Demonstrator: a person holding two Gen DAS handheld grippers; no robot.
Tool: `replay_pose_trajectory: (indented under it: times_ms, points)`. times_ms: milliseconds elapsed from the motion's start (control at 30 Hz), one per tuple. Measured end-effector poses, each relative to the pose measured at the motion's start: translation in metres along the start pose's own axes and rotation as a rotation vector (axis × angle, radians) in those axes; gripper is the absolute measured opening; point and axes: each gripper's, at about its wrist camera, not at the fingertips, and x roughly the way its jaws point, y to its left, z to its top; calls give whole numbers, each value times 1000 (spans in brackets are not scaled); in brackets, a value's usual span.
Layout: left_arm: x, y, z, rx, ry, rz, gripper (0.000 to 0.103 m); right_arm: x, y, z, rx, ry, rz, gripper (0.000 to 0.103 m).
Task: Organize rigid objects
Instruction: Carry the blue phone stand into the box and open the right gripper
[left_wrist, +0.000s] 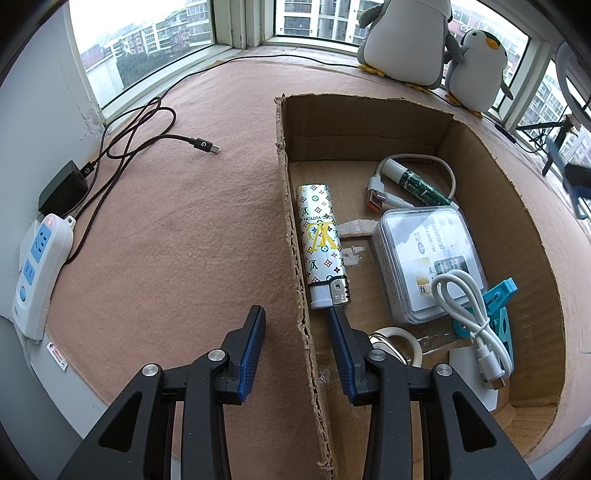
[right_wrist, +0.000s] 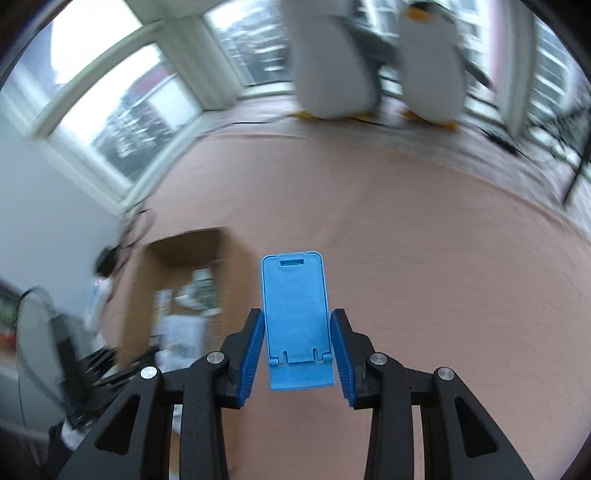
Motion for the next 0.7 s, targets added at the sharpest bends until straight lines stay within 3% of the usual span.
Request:
replay_pose_trajectory:
  times_ms: [200,700]
  points:
    - [0,-1,0,-2,0,-3,39,15,69,-7,-135,32,48,33]
    - [-1,-1,0,-1,0,0,39,54,114,-26,-253,106,-7,34]
